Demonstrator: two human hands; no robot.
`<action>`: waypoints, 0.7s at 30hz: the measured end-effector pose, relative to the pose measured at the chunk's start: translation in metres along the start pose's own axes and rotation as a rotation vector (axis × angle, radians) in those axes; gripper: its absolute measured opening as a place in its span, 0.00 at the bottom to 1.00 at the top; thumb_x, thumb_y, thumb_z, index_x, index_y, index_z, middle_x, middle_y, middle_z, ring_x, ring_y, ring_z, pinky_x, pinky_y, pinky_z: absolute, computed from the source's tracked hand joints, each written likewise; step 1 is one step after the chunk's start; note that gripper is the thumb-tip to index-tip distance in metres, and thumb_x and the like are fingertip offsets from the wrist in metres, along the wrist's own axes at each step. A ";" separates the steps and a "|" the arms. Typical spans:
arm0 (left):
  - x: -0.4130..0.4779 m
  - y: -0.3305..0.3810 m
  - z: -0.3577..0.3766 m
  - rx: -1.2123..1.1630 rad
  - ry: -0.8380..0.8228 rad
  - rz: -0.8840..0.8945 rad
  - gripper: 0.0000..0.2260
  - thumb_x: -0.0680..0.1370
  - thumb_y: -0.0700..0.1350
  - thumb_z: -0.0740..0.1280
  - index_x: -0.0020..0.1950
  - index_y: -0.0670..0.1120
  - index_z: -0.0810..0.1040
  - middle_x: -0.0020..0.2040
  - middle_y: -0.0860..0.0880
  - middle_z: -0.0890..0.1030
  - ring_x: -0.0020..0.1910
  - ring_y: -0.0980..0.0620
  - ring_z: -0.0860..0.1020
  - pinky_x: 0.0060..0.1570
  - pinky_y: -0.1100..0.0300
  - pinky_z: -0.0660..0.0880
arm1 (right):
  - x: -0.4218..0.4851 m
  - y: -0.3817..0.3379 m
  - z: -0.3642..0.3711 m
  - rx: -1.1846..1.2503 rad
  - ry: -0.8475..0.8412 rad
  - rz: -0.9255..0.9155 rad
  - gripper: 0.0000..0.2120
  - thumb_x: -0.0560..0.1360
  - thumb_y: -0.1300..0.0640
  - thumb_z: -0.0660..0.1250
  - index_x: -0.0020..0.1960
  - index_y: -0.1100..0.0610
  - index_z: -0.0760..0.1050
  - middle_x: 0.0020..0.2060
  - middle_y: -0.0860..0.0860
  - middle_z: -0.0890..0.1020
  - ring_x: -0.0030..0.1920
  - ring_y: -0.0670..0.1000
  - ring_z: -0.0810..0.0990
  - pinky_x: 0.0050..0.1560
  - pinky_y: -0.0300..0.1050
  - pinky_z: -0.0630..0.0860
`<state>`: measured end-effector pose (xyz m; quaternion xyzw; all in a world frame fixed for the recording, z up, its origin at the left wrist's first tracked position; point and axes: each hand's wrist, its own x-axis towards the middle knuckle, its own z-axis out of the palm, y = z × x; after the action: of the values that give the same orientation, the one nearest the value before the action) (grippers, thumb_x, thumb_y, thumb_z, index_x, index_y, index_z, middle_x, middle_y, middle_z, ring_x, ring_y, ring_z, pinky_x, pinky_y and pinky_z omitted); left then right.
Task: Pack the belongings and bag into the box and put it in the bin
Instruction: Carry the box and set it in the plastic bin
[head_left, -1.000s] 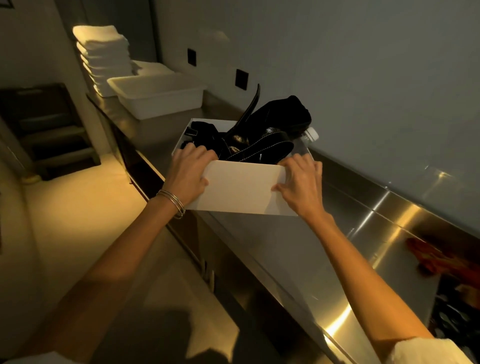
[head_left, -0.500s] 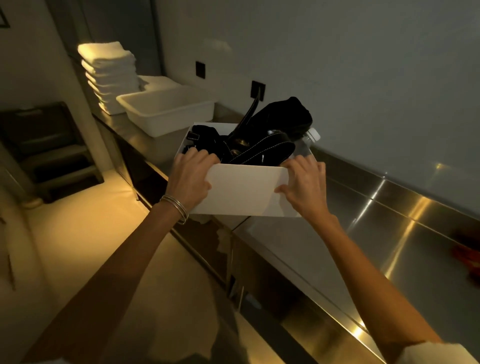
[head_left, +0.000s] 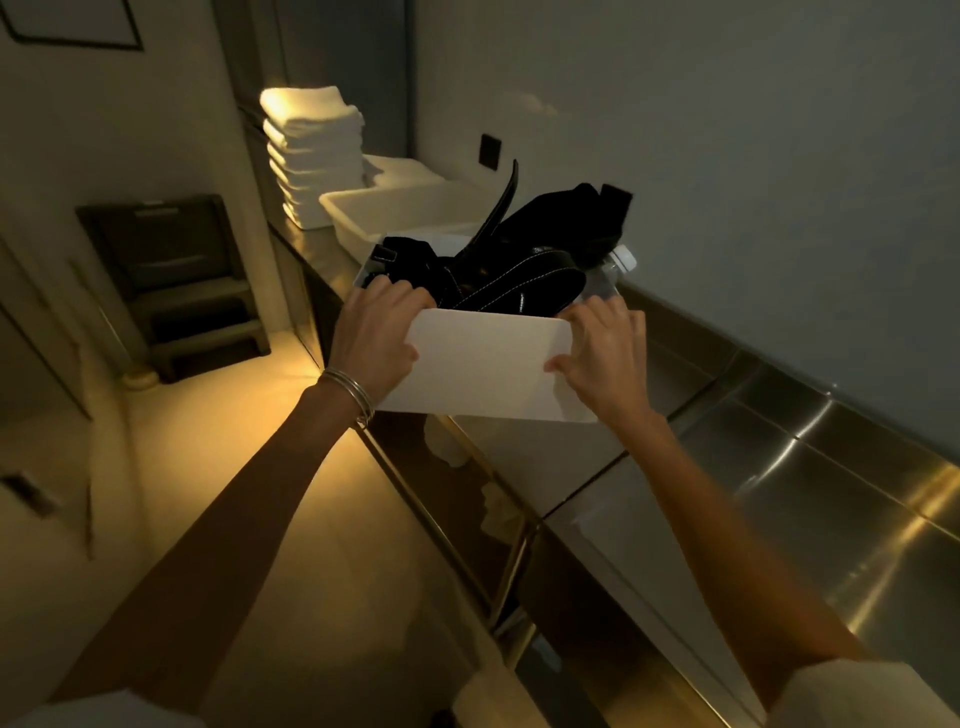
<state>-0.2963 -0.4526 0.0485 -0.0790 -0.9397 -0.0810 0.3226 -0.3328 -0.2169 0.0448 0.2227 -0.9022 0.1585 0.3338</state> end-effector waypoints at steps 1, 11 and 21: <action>0.007 -0.007 0.003 0.007 0.004 -0.003 0.19 0.63 0.37 0.75 0.52 0.44 0.76 0.48 0.44 0.79 0.50 0.43 0.73 0.53 0.48 0.68 | 0.009 0.001 0.007 0.006 0.003 -0.006 0.25 0.58 0.57 0.79 0.52 0.58 0.76 0.48 0.55 0.80 0.51 0.57 0.74 0.49 0.46 0.58; 0.082 -0.067 0.034 0.064 0.056 -0.038 0.20 0.61 0.36 0.76 0.51 0.43 0.76 0.47 0.44 0.79 0.49 0.42 0.73 0.51 0.49 0.69 | 0.107 0.011 0.071 0.067 -0.003 -0.042 0.25 0.59 0.56 0.79 0.53 0.58 0.76 0.49 0.55 0.80 0.54 0.58 0.73 0.51 0.47 0.59; 0.138 -0.152 0.063 0.089 0.089 -0.060 0.20 0.61 0.36 0.77 0.50 0.43 0.76 0.47 0.44 0.79 0.49 0.42 0.74 0.51 0.49 0.69 | 0.189 -0.007 0.147 0.076 0.012 -0.076 0.25 0.58 0.56 0.79 0.52 0.58 0.76 0.49 0.55 0.80 0.53 0.59 0.74 0.53 0.54 0.66</action>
<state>-0.4711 -0.5744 0.0697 -0.0327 -0.9290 -0.0520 0.3649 -0.5352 -0.3430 0.0657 0.2683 -0.8843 0.1813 0.3364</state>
